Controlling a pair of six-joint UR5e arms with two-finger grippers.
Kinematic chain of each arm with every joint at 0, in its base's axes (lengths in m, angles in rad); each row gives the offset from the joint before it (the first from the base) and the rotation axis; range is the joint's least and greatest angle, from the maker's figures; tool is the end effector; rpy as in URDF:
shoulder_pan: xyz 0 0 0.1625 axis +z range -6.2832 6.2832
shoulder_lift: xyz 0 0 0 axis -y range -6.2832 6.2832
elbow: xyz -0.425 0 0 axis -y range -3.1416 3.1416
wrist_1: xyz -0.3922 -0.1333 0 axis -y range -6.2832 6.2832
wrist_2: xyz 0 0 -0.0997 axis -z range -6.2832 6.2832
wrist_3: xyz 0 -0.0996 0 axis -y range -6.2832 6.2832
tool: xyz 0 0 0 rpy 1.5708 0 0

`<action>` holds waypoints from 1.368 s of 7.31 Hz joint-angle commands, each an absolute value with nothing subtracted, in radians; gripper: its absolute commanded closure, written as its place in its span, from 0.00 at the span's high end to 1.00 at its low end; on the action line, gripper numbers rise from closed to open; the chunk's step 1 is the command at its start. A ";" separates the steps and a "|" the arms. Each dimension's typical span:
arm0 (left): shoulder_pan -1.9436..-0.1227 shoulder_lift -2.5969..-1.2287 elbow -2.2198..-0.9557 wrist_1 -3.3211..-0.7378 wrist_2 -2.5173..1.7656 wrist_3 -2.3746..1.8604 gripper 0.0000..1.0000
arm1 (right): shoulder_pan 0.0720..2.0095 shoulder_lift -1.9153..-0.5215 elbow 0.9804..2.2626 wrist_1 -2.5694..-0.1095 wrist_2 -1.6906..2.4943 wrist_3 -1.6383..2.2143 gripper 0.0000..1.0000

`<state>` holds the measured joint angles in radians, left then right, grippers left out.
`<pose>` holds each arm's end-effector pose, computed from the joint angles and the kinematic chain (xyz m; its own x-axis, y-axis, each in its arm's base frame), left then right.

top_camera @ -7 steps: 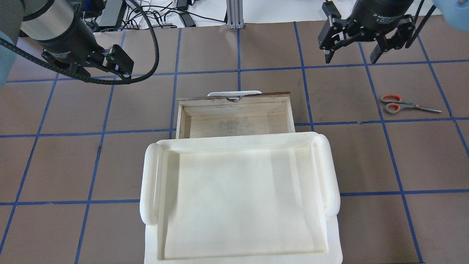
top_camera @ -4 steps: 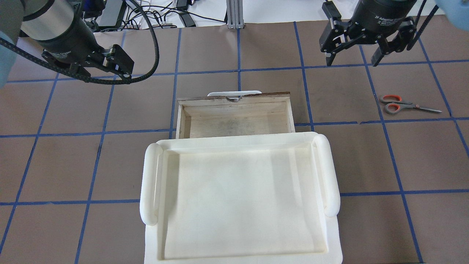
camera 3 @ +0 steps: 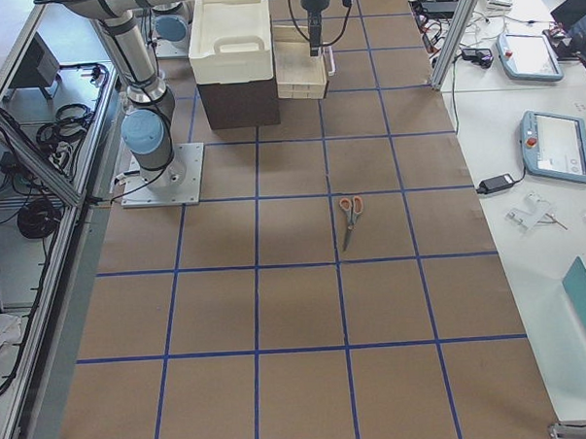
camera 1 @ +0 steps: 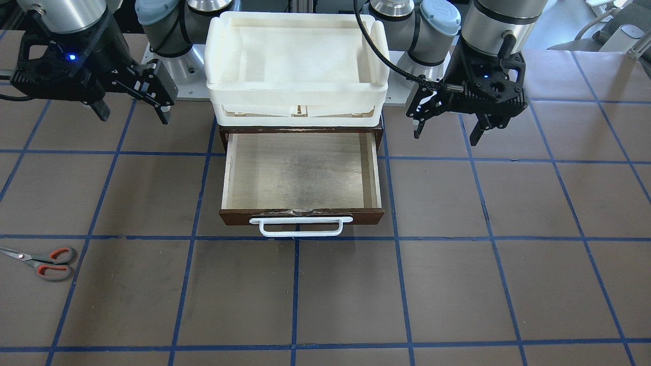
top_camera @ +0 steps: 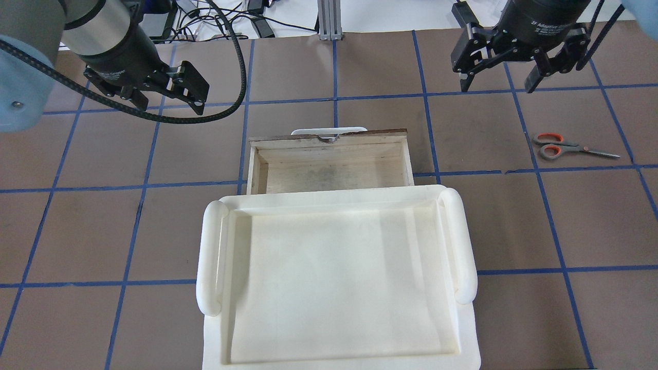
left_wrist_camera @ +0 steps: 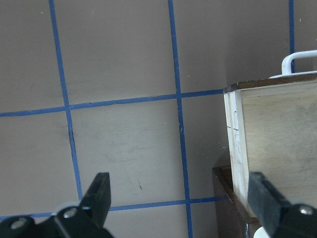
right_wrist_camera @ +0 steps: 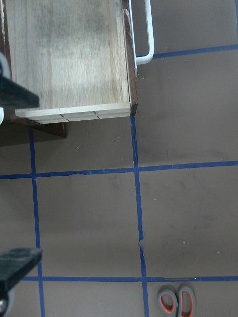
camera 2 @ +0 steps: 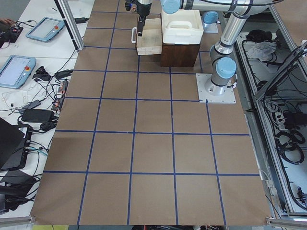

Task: Put scissors in drawer and close it

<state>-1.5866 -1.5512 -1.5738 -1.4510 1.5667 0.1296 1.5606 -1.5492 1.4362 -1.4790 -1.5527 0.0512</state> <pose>-0.1415 -0.4940 0.5088 -0.9894 0.1442 -0.0135 0.1447 0.9802 -0.1354 0.1300 -0.5020 0.5342 -0.9980 0.0610 -0.0192 0.0613 0.9979 -0.0203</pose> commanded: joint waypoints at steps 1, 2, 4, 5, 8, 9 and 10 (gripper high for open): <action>-1.600 -1.539 -1.563 -1.459 1.574 0.129 1.00 | 1.559 -1.546 1.471 -1.491 -1.555 0.040 1.00; -1.570 -1.523 -1.563 -1.495 1.572 0.132 1.00 | 1.559 -1.542 1.494 -1.503 -1.554 -0.015 1.00; -1.519 -1.516 -1.555 -1.529 1.559 0.146 1.00 | 1.542 -1.517 1.503 -1.543 -1.555 -0.128 1.00; -1.520 -1.511 -1.555 -1.551 1.552 0.137 1.00 | 1.508 -1.508 1.503 -1.543 -1.546 -0.174 1.00; -1.511 -1.502 -1.555 -1.572 1.523 0.126 1.00 | 1.409 -1.456 1.503 -1.609 -1.554 -0.493 1.00; -1.511 -1.500 -1.555 -1.572 1.522 0.126 1.00 | 1.349 -1.438 1.503 -1.609 -1.555 -0.620 1.00; -1.511 -1.505 -1.554 -1.572 1.519 0.126 1.00 | 1.301 -1.402 1.512 -1.655 -1.574 -0.813 1.00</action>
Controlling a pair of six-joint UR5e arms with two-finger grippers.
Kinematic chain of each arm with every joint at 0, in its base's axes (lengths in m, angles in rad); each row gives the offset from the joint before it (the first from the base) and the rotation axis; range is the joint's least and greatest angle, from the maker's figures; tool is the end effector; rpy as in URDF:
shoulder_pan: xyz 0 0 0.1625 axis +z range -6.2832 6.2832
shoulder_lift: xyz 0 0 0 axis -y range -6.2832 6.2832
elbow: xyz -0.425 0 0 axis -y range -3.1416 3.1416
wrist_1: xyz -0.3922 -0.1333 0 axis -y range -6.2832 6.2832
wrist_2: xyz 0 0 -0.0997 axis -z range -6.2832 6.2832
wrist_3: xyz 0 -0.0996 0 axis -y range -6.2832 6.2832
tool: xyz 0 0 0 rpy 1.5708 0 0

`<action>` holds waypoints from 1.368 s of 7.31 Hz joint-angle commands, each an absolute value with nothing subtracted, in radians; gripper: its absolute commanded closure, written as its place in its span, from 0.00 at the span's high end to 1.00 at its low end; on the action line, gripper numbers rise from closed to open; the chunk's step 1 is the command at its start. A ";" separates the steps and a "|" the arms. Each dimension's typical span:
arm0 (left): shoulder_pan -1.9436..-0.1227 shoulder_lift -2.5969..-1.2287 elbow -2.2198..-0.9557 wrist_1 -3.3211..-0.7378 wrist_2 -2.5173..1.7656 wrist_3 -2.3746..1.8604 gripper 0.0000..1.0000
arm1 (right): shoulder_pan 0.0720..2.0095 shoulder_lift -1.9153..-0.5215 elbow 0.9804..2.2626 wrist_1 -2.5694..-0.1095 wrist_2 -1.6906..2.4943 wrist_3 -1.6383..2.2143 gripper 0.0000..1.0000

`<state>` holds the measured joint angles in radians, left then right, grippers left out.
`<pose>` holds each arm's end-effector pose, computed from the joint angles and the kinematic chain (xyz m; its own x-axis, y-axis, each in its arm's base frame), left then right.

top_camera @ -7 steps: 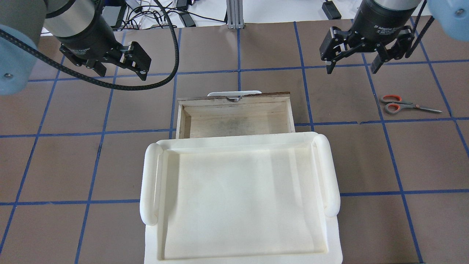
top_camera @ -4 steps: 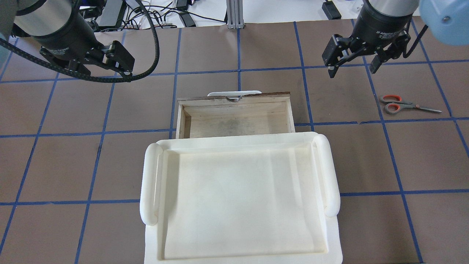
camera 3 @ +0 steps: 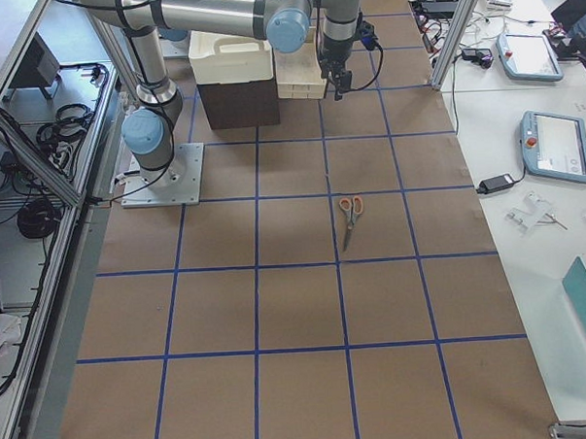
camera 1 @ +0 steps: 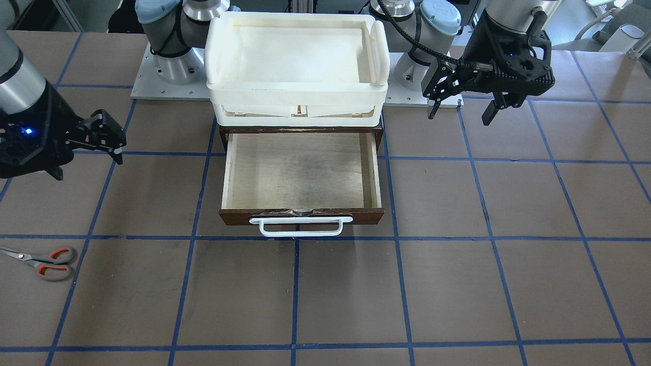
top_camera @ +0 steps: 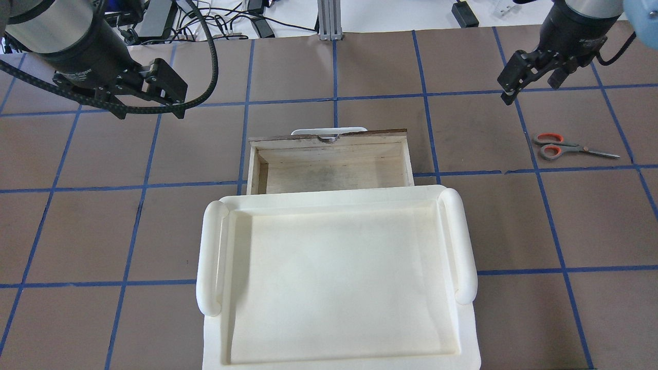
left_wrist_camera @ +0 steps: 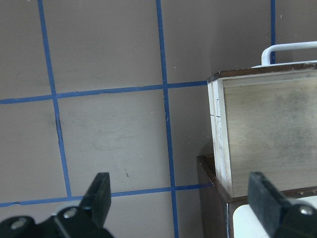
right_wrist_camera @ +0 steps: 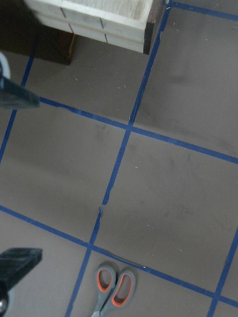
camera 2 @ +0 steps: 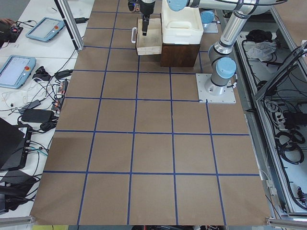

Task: Put scissors in drawer and close it
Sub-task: 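Move the right gripper toward the grey-and-orange scissors beside the drawer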

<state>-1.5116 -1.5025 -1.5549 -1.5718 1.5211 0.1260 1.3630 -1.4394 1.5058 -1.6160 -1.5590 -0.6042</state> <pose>-0.1102 -0.4768 0.5286 -0.9968 0.0705 0.0387 0.0668 0.9938 -0.0887 0.0192 -0.5606 0.4561 -0.9223 -0.3858 -0.0217 -0.3861 0.9224 0.0107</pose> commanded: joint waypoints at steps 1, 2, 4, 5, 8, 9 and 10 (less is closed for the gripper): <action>-1.514 -1.497 -1.554 -1.606 1.529 0.124 1.00 | 1.246 -1.364 1.525 -1.716 -1.574 -0.963 1.00; -1.513 -1.496 -1.552 -1.608 1.529 0.124 1.00 | 1.195 -1.332 1.549 -1.745 -1.571 -1.094 1.00; -1.511 -1.493 -1.558 -1.612 1.525 0.129 1.00 | 1.112 -1.243 1.601 -1.923 -1.577 -1.446 1.00; -1.511 -1.493 -1.555 -1.618 1.520 0.127 1.00 | 1.083 -1.195 1.626 -2.042 -1.586 -1.624 1.00; -1.511 -1.493 -1.554 -1.641 1.522 0.129 1.00 | 1.022 -1.053 1.643 -2.196 -1.554 -2.016 1.00; -1.512 -1.494 -1.555 -1.638 1.523 0.129 1.00 | 1.020 -1.016 1.643 -2.232 -1.540 -2.145 1.00; -1.511 -1.494 -1.555 -1.635 1.523 0.130 1.00 | 1.020 -1.008 1.644 -2.227 -1.539 -2.157 1.00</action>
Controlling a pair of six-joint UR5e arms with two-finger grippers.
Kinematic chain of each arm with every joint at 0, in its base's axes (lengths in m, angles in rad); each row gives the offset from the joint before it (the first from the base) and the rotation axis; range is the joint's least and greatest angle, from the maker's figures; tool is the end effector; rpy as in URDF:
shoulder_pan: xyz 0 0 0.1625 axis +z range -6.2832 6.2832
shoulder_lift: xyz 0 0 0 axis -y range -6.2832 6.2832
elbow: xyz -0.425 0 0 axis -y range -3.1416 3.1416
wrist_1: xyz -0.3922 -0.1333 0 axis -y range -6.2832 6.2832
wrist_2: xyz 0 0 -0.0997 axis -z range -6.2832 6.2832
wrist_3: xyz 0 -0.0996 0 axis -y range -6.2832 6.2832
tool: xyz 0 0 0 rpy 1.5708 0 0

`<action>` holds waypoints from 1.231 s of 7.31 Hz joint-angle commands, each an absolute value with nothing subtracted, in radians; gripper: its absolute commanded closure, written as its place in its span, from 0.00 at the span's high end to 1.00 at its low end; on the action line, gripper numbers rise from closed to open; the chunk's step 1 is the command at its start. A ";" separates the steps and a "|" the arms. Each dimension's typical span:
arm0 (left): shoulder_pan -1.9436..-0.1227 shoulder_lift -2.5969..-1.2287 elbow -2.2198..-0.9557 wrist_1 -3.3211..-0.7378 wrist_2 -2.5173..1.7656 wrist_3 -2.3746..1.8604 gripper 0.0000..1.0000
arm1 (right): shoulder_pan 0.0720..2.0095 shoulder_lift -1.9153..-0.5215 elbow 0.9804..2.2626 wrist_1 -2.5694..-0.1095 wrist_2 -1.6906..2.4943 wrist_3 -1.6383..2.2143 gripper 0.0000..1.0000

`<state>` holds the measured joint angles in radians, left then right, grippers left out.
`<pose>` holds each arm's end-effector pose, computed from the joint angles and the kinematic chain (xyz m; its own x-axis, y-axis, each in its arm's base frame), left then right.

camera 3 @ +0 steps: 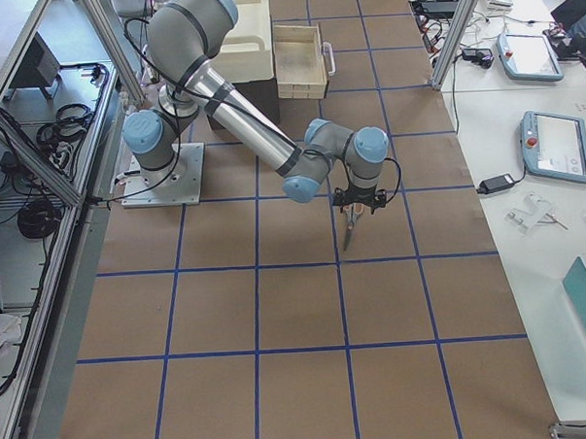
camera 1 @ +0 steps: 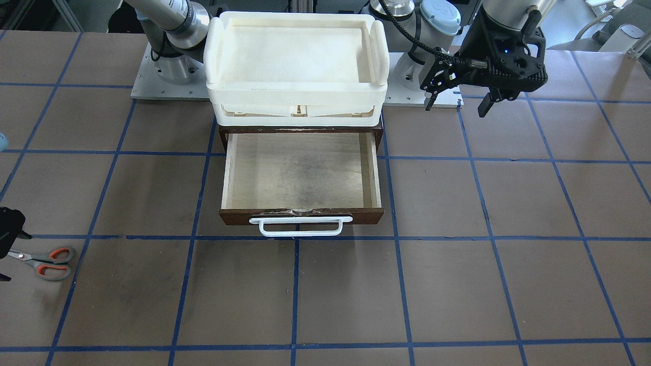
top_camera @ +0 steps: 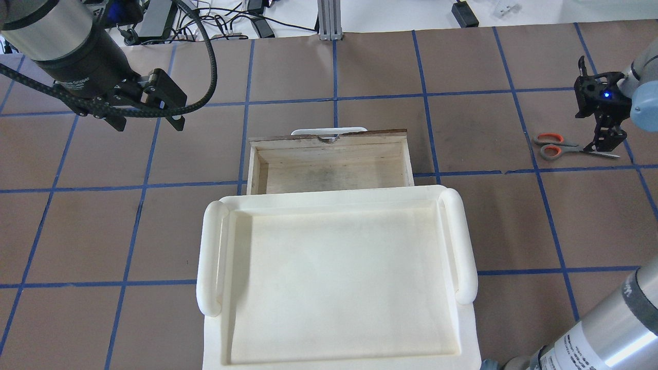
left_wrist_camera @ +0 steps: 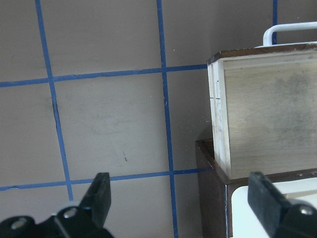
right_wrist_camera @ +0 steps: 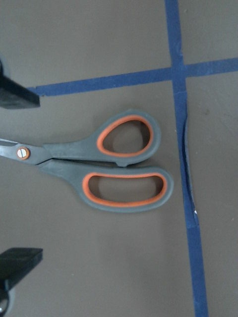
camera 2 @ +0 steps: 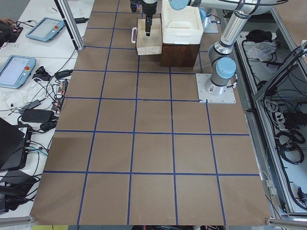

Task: Put scissors in drawer and close it
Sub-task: 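Lower the right gripper onto the scissors and close it on the blades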

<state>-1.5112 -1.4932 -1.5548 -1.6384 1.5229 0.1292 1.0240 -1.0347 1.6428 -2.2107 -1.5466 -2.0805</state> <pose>-0.1104 -0.4672 0.5260 -0.9965 0.0708 0.0441 0.0694 0.9971 -0.0319 -0.2178 -0.6188 0.2075 -0.0368 -0.9985 0.0396 -0.9993 0.0366 -0.0056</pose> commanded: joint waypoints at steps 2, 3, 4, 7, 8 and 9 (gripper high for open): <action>-1.511 -1.494 -1.555 -1.635 1.523 0.130 1.00 | 1.020 -0.994 1.654 -2.243 -1.517 -2.160 0.98; -1.512 -1.497 -1.557 -1.634 1.523 0.132 1.00 | 1.020 -0.989 1.654 -2.247 -1.517 -2.166 0.93; -1.511 -1.497 -1.557 -1.632 1.523 0.135 1.00 | 1.020 -0.976 1.654 -2.258 -1.520 -2.177 0.90; -1.513 -1.500 -1.557 -1.632 1.523 0.141 1.00 | 1.020 -0.977 1.654 -2.267 -1.542 -2.161 0.77; -1.513 -1.503 -1.557 -1.631 1.523 0.146 1.00 | 1.020 -0.977 1.654 -2.275 -1.558 -2.123 0.69; -1.513 -1.512 -1.557 -1.620 1.522 0.146 1.00 | 1.020 -0.974 1.649 -2.282 -1.571 -2.111 0.65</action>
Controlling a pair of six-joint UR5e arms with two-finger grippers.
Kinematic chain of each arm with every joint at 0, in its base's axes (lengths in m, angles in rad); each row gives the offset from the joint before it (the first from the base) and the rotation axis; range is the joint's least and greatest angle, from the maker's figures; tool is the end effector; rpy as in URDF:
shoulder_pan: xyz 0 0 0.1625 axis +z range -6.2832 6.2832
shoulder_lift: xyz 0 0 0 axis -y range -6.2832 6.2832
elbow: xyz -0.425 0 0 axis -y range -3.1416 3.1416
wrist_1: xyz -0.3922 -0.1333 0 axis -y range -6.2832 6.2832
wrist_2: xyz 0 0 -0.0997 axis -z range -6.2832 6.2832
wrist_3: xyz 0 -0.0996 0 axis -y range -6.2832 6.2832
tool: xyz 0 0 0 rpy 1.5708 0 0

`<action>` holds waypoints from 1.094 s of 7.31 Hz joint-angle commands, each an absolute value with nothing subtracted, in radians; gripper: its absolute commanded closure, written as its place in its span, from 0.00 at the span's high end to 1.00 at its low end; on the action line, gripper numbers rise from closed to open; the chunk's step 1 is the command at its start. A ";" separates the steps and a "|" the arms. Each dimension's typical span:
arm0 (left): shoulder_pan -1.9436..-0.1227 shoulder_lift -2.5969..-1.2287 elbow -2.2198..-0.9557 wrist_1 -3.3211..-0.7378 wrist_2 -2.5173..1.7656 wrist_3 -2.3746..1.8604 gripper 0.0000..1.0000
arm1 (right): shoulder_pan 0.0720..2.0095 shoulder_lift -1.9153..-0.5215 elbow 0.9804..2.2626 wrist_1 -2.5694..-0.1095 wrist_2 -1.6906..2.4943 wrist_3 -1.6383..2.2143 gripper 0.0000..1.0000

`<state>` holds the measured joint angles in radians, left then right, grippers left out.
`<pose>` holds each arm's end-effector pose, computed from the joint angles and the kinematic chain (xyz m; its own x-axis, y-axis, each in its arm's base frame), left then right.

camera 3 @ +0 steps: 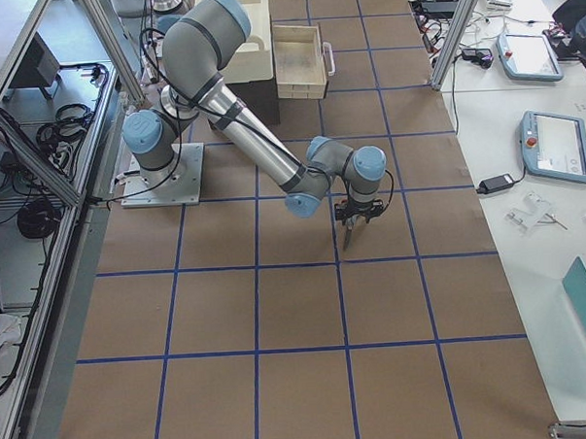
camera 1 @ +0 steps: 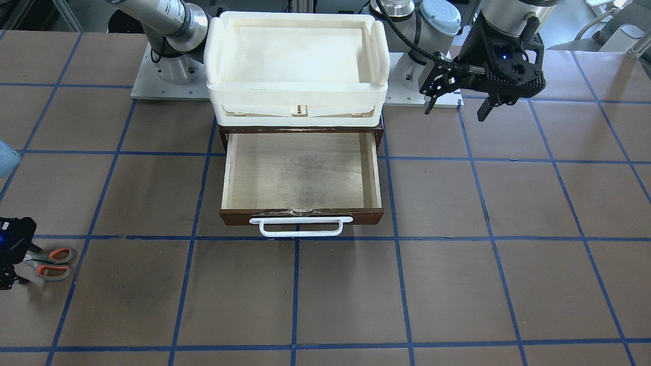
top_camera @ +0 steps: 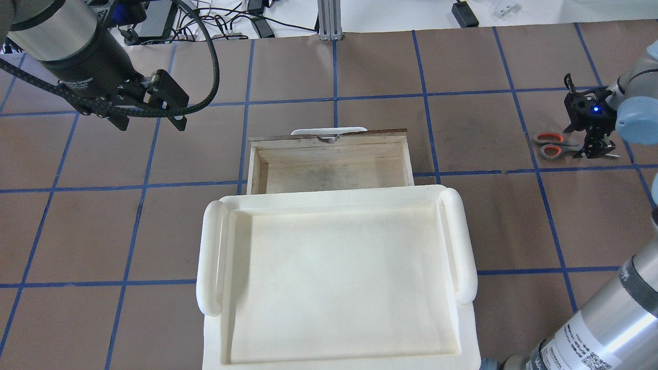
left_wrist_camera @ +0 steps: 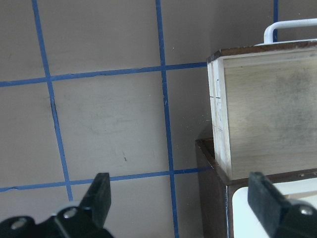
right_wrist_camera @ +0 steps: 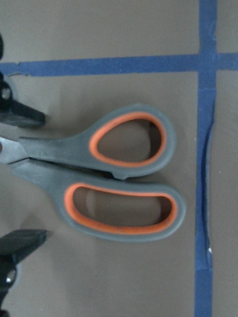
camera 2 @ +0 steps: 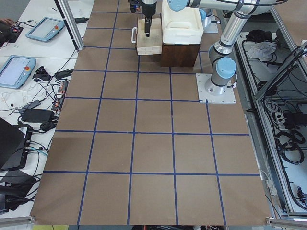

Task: Put scissors in drawer and close it
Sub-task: 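Lower the right gripper onto the scissors and close it on the blades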

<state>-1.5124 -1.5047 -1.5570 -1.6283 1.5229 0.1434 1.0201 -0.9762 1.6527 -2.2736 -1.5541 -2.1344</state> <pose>-0.1107 -0.4720 0.5206 -0.9953 0.0860 0.0442 0.0848 0.9960 -0.0290 -0.2231 -0.6213 0.1721 0.0131 -0.9994 0.0311 -0.9999 -0.0131 -0.0001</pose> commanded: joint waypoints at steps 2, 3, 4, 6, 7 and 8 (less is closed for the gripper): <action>-1.514 -1.516 -1.557 -1.612 1.522 0.147 1.00 | 1.020 -0.974 1.646 -2.284 -1.572 -2.096 0.54; -1.514 -1.514 -1.557 -1.612 1.522 0.147 1.00 | 1.020 -0.974 1.646 -2.281 -1.572 -2.092 0.49; -1.514 -1.514 -1.557 -1.612 1.520 0.149 1.00 | 1.020 -0.977 1.647 -2.278 -1.572 -2.092 0.48; -1.514 -1.513 -1.555 -1.612 1.516 0.149 1.00 | 1.020 -0.980 1.652 -2.270 -1.572 -2.105 0.50; -1.509 -1.514 -1.555 -1.612 1.516 0.150 1.00 | 1.022 -0.980 1.652 -2.264 -1.572 -2.106 0.50; -1.509 -1.516 -1.555 -1.611 1.516 0.149 1.00 | 1.026 -0.983 1.654 -2.258 -1.572 -2.105 0.50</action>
<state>-1.5110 -1.5143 -1.5556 -1.6119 1.5159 0.1493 1.0220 -0.9809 1.6523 -2.2652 -1.5724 -2.1044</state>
